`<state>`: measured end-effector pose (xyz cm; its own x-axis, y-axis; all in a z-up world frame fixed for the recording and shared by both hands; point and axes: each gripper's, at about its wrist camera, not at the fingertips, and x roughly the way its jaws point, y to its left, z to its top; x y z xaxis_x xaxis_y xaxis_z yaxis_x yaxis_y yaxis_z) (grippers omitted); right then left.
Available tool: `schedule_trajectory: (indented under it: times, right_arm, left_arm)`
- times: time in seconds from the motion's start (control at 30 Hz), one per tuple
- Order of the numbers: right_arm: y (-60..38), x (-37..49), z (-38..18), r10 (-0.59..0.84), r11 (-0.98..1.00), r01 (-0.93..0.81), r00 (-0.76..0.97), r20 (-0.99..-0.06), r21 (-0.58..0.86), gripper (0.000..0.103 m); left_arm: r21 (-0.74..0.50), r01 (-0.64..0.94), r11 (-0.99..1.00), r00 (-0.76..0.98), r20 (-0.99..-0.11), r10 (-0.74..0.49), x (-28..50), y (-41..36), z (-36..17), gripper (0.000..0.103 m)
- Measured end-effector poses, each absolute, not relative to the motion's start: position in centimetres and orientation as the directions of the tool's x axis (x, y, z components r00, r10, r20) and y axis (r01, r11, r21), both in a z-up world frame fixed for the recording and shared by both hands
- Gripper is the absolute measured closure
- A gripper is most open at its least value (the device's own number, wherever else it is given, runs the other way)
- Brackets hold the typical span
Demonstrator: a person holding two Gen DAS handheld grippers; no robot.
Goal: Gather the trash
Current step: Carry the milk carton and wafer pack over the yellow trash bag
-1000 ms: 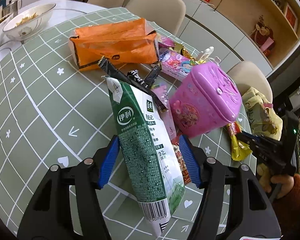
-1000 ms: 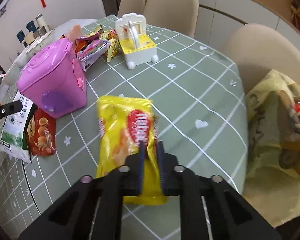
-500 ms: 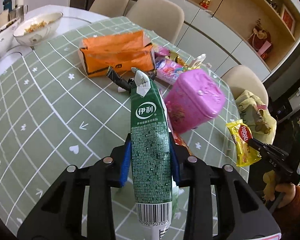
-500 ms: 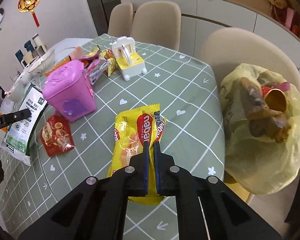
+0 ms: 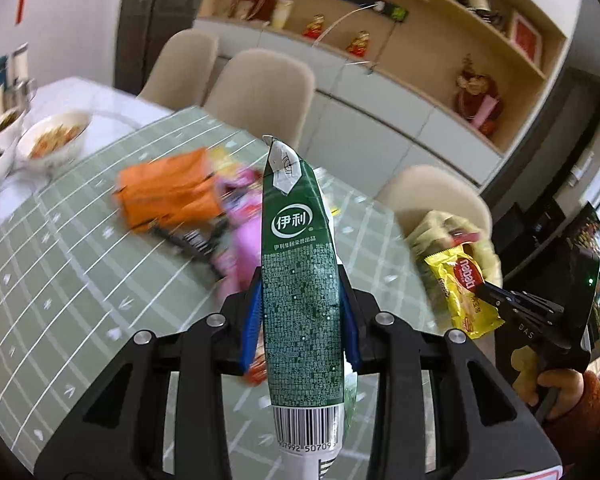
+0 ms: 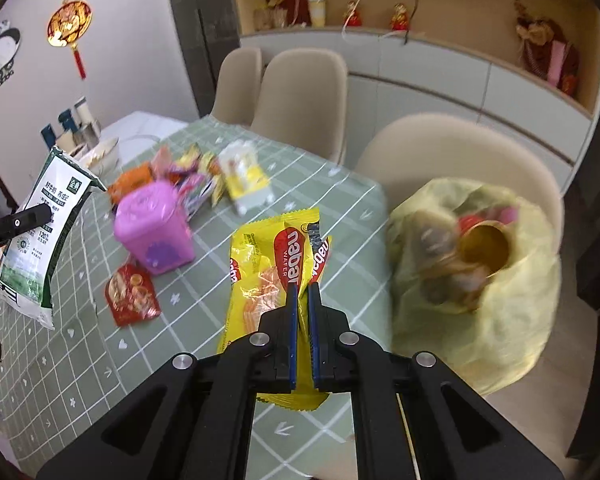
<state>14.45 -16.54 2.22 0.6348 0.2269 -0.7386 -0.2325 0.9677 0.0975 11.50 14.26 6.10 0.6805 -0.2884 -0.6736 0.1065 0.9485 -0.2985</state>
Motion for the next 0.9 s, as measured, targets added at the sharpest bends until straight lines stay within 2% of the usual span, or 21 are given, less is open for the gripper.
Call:
schedule_trajectory:
  times: [0.4, 0.73, 0.9]
  right_arm:
    - [-27.6, 16.6, 7.0, 0.124, 0.991, -0.118, 0.732, -0.669, 0.055, 0.096]
    - [-36.2, 19.7, 7.9, 0.087, 0.996, -0.067, 0.760, -0.645, 0.055, 0.096]
    - [-39.9, 20.5, 7.5, 0.059, 0.998, -0.033, 0.772, -0.633, 0.054, 0.096]
  left_arm:
    - [-0.334, 0.276, 0.901, 0.661, -0.614, -0.431, 16.1, 2.1, 8.1, 0.071]
    - [-0.403, 0.372, 0.836, 0.589, -0.594, -0.548, 22.4, -9.2, 8.2, 0.071]
    - [-0.457, 0.383, 0.803, 0.526, -0.606, -0.597, 26.1, -14.8, 6.1, 0.071]
